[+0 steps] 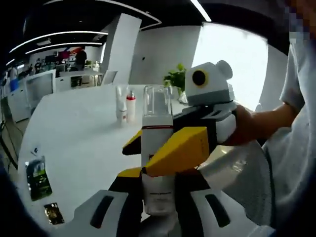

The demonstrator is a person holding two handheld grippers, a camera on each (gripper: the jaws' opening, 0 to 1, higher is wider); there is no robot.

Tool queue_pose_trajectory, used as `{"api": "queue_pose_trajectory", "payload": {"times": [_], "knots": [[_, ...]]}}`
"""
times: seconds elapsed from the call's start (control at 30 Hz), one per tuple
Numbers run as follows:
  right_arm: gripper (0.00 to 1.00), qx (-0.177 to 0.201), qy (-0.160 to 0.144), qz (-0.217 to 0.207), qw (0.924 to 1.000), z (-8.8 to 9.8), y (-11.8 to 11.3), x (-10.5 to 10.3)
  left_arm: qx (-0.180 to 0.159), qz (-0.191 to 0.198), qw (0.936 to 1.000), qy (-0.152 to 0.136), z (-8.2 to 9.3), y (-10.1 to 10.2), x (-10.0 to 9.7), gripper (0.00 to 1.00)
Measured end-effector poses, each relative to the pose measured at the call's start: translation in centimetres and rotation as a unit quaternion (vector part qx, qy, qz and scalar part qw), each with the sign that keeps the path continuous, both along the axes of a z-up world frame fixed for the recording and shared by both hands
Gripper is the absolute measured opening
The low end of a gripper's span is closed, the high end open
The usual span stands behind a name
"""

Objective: Arrange the skincare products in the storage area until every visible bottle or jar stands upright without overlapping.

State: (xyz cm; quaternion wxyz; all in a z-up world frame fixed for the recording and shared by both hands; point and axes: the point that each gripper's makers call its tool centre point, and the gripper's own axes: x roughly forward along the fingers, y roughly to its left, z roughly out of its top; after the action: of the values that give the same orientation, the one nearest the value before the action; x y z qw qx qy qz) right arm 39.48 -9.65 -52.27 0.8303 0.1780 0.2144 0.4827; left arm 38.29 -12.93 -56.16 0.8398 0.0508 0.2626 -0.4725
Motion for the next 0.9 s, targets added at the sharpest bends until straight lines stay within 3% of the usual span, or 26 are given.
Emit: {"api": "queue_pose_trajectory", "payload": {"times": [0.07, 0.17, 0.23, 0.43, 0.6, 0.9], "knots": [[0.22, 0.004, 0.008, -0.002, 1.0, -0.4, 0.4, 0.0, 0.021, 0.005, 0.9997, -0.01, -0.5, 0.2, 0.1, 0.22], [0.22, 0.02, 0.056, -0.029, 0.9978, -1.3, 0.5, 0.4, 0.051, 0.012, 0.9982, -0.027, -0.9, 0.7, 0.2, 0.22], [0.22, 0.026, 0.07, -0.043, 0.9963, -1.8, 0.5, 0.6, 0.071, 0.012, 0.9961, -0.051, -0.8, 1.1, 0.4, 0.22], [0.24, 0.036, 0.111, -0.065, 0.991, -2.6, 0.7, 0.6, 0.095, -0.003, 0.9927, -0.074, -1.0, 1.0, 0.0, 0.22], [0.19, 0.044, 0.099, -0.054, 0.9926, -1.8, 0.7, 0.1, 0.085, -0.009, 0.9932, -0.079, -0.8, 0.8, 0.0, 0.22], [0.16, 0.018, 0.058, -0.005, 0.9982, -0.9, 0.6, -0.7, 0.057, -0.027, 0.9948, -0.08, -0.3, 0.0, -0.4, 0.22]]}}
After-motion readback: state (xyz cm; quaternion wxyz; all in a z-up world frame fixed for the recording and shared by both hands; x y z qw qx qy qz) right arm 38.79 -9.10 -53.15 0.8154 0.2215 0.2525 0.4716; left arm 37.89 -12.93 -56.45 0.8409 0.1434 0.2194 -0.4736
